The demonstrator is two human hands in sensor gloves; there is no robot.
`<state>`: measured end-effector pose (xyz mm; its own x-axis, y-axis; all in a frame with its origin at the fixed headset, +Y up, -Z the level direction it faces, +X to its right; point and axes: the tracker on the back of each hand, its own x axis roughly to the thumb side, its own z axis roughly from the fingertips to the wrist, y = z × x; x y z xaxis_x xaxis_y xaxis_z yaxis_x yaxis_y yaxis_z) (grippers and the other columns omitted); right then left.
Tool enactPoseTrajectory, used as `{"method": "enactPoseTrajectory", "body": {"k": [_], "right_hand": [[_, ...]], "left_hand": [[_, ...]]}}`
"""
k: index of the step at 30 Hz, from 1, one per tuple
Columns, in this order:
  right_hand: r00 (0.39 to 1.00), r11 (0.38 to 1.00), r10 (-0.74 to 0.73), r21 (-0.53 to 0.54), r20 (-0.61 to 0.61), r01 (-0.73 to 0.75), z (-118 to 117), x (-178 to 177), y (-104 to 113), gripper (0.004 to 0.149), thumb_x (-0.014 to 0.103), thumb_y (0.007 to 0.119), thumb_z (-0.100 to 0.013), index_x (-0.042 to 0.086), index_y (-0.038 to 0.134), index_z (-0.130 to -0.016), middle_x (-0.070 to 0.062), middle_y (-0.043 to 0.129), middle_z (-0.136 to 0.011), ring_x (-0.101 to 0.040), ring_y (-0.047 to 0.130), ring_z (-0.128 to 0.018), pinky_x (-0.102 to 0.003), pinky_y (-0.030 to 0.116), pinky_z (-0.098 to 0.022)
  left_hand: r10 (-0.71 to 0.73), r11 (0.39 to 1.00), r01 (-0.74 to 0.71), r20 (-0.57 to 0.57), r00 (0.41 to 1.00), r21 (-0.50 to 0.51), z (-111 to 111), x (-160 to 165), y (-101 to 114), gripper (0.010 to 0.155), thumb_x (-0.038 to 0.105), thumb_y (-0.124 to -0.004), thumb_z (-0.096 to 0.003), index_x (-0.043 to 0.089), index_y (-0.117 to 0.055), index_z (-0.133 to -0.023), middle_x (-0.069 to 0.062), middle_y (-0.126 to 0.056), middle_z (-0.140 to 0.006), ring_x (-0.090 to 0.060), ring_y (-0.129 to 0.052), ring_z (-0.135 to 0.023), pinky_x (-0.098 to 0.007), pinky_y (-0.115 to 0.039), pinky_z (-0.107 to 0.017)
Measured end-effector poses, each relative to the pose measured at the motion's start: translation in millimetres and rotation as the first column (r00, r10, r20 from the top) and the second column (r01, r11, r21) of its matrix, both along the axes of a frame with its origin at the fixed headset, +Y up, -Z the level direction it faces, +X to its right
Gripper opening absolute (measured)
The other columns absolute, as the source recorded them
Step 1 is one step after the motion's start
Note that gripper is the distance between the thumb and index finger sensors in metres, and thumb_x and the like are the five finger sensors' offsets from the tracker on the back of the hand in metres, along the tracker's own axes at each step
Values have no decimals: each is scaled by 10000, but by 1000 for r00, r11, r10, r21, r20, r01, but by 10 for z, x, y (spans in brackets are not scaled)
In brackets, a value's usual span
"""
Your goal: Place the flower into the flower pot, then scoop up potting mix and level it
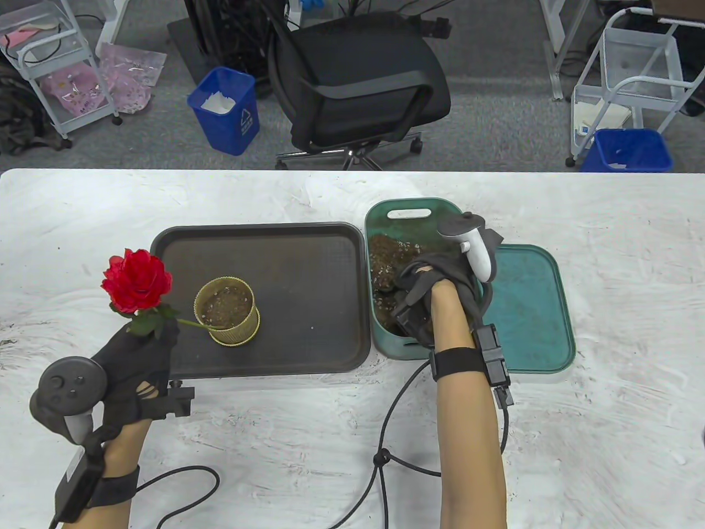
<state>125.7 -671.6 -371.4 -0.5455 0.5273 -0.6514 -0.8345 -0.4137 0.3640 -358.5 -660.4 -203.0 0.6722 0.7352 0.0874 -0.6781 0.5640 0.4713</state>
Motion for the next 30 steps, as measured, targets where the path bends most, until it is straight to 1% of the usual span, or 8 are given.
{"method": "enactPoseTrajectory", "body": {"k": [2,4,10,19,22,25,27,30], "right_hand": [[999,999,-31,24,19,31,18,30,14,577,301,774,-426,20,651,-914,-148,941,-707,-267,1082,-352,-368,973,-190],[990,992,-118,51,83,114,63,82,28,568,286,758,-426,10,650,-910,-158,942,-699,-287,1082,-350,-386,972,-187],[958,964,-257,102,132,244,221,210,98,552,282,734,-430,16,652,-907,-160,940,-696,-294,1082,-355,-395,973,-189],[931,934,-329,200,156,297,424,346,335,548,284,734,-431,17,660,-904,-163,943,-688,-293,1082,-347,-395,973,-179],[929,928,-338,216,150,303,469,343,403,547,287,734,-433,16,663,-902,-164,945,-684,-292,1083,-340,-391,973,-176],[934,922,-340,234,106,309,497,248,488,546,288,735,-433,14,665,-901,-166,947,-681,-292,1083,-336,-391,972,-173],[941,921,-332,236,57,311,513,127,539,547,291,736,-435,14,665,-902,-166,947,-681,-290,1084,-334,-387,973,-172],[940,913,-337,225,-50,340,531,-191,602,548,292,737,-437,11,664,-902,-168,946,-683,-289,1085,-335,-384,976,-173]], "left_hand": [[1,1000,-1,2,1000,0,-3,-1,-1,423,468,-927,-416,209,-986,-745,40,-1072,-579,-195,-1156,-356,-363,-963,-343],[2,1000,-2,1,1000,-1,-3,-2,1,424,468,-928,-415,207,-987,-745,41,-1072,-577,-196,-1156,-355,-363,-963,-344],[-6,1000,6,5,1000,5,6,16,11,424,468,-929,-415,208,-987,-744,42,-1072,-579,-196,-1157,-354,-364,-963,-344],[3,1000,-3,3,1000,1,6,10,9,425,468,-928,-416,208,-986,-746,42,-1072,-579,-194,-1157,-355,-363,-963,-344],[7,1000,-7,4,1000,0,6,10,8,424,468,-928,-415,208,-987,-744,44,-1071,-579,-195,-1157,-355,-362,-963,-343],[5,1000,-5,5,1000,0,5,8,9,423,468,-928,-416,209,-986,-745,41,-1072,-579,-195,-1157,-355,-363,-963,-345],[5,1000,-5,5,1000,0,4,7,8,424,469,-928,-416,208,-986,-746,42,-1071,-581,-196,-1156,-356,-364,-963,-344],[7,1000,-7,3,1000,-1,4,4,7,422,469,-927,-416,209,-987,-744,42,-1072,-579,-194,-1156,-356,-362,-963,-343]]}}
